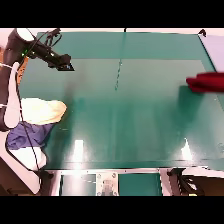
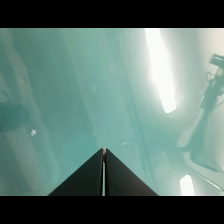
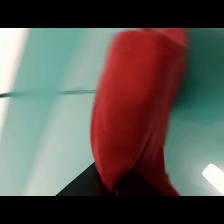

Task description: Fold the shirts.

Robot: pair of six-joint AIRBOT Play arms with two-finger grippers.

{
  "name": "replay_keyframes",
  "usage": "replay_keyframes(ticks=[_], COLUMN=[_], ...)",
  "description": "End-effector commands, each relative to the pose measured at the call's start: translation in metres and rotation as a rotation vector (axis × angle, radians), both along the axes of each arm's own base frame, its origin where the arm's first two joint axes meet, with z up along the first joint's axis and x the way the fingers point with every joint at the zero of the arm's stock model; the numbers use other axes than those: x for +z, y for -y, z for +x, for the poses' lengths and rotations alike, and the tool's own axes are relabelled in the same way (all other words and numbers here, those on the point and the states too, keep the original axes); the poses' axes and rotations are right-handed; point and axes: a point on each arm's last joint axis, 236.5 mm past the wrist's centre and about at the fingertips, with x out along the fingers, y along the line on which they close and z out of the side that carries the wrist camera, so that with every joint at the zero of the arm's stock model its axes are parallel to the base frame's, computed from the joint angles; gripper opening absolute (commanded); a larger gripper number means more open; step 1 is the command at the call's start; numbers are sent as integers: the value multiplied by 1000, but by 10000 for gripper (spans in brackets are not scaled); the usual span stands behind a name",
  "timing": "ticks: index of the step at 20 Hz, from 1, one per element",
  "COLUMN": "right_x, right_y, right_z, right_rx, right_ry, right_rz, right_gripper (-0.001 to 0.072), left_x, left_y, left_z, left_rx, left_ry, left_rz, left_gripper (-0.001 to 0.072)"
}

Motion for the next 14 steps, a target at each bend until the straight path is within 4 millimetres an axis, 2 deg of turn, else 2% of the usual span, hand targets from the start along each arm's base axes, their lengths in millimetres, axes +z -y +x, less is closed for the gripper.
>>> replay_keyframes(ticks=[1, 4, 6, 8, 10, 11, 12, 13, 14], right_x=[-82, -142, -179, -200, -208, -209, -209, -205, -197], right_y=[14, 12, 5, 7, 8, 8, 8, 8, 9], right_z=[-115, -203, -242, -262, -267, -266, -265, -265, -266], right_rx=[-224, -426, -500, -532, -511, -504, -502, -491, -464], right_ry=[-228, -269, -290, -305, -315, -315, -314, -315, -327], right_rz=[89, 196, 232, 202, 173, 175, 176, 175, 172], right_gripper=[11, 11, 12, 14, 25, 191, 460, 591, 591], left_x=[-19, -19, -19, -19, -19, -18, -17, -15, -14], left_y=[2, 2, 2, 2, 3, 4, 6, 8, 9], left_z=[-15, -15, -15, -15, -16, -16, -16, -16, -15], left_rx=[-17, -24, -24, -24, -24, -25, -26, -28, -27], left_ry=[-73, -73, -72, -73, -74, -73, -73, -73, -70], left_rz=[-5, -4, -5, -8, -9, -16, -24, -35, -39], left_gripper=[28, 28, 28, 28, 28, 28, 28, 28, 28])
